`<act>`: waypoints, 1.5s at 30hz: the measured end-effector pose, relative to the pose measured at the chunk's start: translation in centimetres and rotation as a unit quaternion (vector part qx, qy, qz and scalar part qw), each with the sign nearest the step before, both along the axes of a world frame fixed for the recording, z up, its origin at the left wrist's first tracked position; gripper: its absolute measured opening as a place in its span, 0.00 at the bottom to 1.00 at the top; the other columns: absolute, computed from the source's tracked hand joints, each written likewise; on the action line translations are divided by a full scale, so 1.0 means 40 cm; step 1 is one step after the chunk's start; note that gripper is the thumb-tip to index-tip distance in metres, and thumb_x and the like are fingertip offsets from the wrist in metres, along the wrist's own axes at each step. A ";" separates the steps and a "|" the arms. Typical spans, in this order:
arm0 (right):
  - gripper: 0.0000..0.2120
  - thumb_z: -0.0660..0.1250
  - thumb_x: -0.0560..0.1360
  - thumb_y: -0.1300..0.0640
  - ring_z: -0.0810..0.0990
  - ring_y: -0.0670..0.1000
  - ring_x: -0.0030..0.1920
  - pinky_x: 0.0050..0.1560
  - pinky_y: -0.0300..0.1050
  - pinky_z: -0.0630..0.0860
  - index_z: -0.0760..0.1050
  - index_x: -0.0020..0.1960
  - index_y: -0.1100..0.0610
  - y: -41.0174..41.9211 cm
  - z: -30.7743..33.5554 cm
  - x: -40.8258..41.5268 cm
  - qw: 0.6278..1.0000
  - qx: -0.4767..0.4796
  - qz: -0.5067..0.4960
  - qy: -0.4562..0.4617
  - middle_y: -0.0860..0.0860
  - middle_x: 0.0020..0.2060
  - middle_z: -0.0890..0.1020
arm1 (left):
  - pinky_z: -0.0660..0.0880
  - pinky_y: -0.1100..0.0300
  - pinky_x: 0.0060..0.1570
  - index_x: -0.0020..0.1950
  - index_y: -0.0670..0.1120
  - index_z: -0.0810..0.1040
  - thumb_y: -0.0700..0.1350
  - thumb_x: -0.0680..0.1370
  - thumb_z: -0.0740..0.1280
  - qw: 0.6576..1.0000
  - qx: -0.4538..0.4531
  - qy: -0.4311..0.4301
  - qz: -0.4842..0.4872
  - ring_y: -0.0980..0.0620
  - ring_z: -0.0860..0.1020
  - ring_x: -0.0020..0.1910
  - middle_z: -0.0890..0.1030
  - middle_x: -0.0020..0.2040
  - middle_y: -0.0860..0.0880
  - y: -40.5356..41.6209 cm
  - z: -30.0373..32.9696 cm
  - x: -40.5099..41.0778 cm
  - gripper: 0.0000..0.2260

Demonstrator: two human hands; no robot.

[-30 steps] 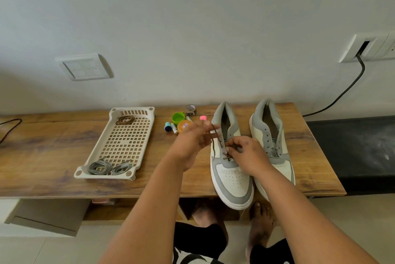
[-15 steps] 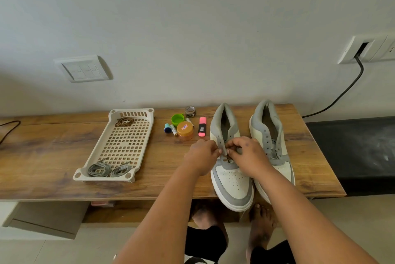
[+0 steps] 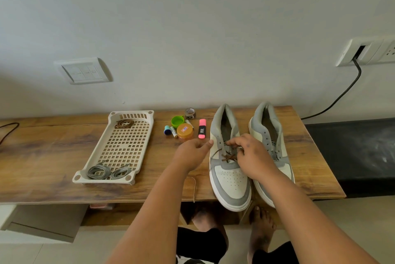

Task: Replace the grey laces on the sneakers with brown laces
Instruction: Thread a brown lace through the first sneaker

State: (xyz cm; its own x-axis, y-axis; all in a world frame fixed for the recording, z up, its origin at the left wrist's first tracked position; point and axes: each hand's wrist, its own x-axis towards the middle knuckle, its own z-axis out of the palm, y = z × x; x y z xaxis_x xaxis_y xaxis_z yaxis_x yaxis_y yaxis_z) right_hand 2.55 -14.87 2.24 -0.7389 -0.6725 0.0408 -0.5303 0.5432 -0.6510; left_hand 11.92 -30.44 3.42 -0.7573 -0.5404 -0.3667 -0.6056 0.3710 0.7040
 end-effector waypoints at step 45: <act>0.14 0.63 0.76 0.67 0.78 0.41 0.42 0.40 0.27 0.68 0.83 0.49 0.52 0.031 0.021 -0.030 0.998 -0.033 -0.043 -0.021 0.47 0.44 0.83 | 0.66 0.50 0.61 0.55 0.51 0.76 0.51 0.83 0.58 0.971 -0.172 0.006 -0.165 0.46 0.62 0.62 0.63 0.58 0.48 0.094 -0.004 -0.051 0.08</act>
